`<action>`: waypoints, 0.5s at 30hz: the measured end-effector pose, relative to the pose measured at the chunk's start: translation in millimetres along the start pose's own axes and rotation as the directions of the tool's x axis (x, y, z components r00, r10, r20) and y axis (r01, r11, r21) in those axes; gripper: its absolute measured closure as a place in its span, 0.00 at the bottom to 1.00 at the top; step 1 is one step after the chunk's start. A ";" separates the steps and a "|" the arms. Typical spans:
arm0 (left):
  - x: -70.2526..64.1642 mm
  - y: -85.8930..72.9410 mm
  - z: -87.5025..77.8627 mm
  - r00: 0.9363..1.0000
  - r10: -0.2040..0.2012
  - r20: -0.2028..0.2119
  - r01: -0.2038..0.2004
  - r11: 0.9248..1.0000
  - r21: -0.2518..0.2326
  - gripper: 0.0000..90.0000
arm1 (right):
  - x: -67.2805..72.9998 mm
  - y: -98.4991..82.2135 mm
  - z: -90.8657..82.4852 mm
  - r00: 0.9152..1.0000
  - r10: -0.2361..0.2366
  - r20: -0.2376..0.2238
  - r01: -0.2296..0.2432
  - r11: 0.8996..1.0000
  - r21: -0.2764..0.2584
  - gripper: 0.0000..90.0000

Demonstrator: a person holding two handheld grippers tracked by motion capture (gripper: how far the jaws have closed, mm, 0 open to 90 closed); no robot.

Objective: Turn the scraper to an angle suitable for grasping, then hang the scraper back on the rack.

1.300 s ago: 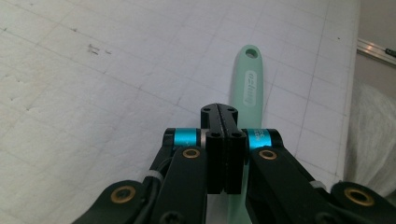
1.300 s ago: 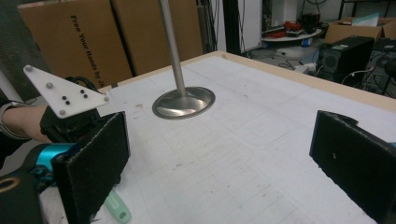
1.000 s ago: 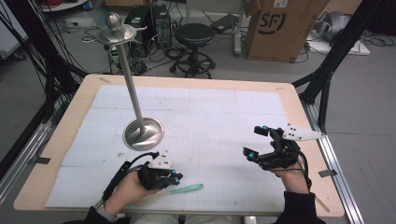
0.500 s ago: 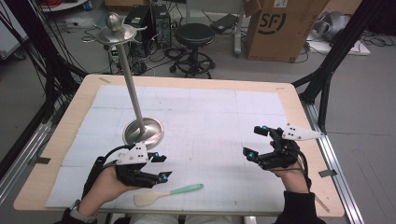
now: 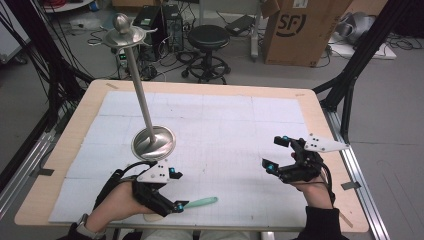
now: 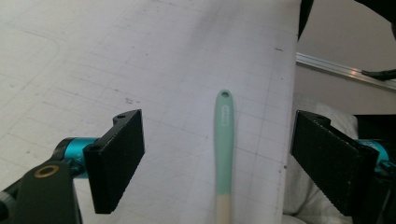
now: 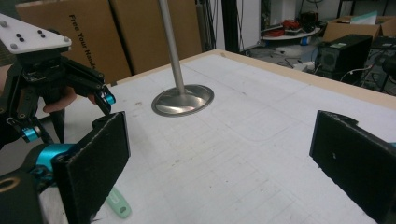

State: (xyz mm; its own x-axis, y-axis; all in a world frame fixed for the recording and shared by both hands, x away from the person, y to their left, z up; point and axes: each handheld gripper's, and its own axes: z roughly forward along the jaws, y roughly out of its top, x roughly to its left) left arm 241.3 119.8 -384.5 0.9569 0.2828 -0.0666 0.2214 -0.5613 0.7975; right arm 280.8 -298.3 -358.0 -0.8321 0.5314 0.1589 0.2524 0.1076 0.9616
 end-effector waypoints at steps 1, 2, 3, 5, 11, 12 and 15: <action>0.1 -0.3 1.2 1.000 0.004 0.008 -0.004 1.000 0.020 0.21 | -0.1 -0.4 -0.1 1.000 -0.002 0.001 0.002 1.000 0.001 0.04; -0.3 -0.7 3.0 1.000 0.003 0.007 -0.004 0.999 0.038 0.22 | 0.2 -0.8 -0.2 1.000 -0.003 -0.001 0.003 1.000 0.003 0.04; -0.8 -0.8 4.7 1.000 0.002 0.004 -0.002 0.998 0.060 0.24 | 0.8 -1.0 -0.5 1.000 0.000 -0.002 0.000 1.000 0.007 0.04; -2.7 -0.8 8.0 1.000 -0.003 0.007 0.002 0.996 0.091 0.26 | 0.8 -1.4 -1.2 1.000 -0.001 0.001 0.001 1.000 0.006 0.04; -8.1 0.6 13.5 1.000 0.008 0.017 -0.011 0.982 0.189 0.27 | 1.0 0.0 -3.0 1.000 -0.005 0.006 0.005 1.000 -0.005 0.04; -8.3 0.7 14.3 1.000 0.000 0.017 -0.004 0.980 0.198 0.27 | 1.3 0.0 -2.9 1.000 -0.005 0.003 0.005 1.000 -0.003 0.04; -7.1 0.5 17.1 1.000 -0.022 0.020 0.017 0.973 0.232 0.28 | 0.6 -1.7 -2.9 1.000 -0.002 0.001 0.002 1.000 0.003 0.04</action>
State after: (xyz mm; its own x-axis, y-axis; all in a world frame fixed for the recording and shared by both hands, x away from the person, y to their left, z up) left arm 237.8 104.2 -393.9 0.9553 0.2795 -0.0961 0.2750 -0.7215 0.6355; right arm 278.4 -300.6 -358.8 -0.8322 0.5319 0.1567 0.2521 0.1112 0.9613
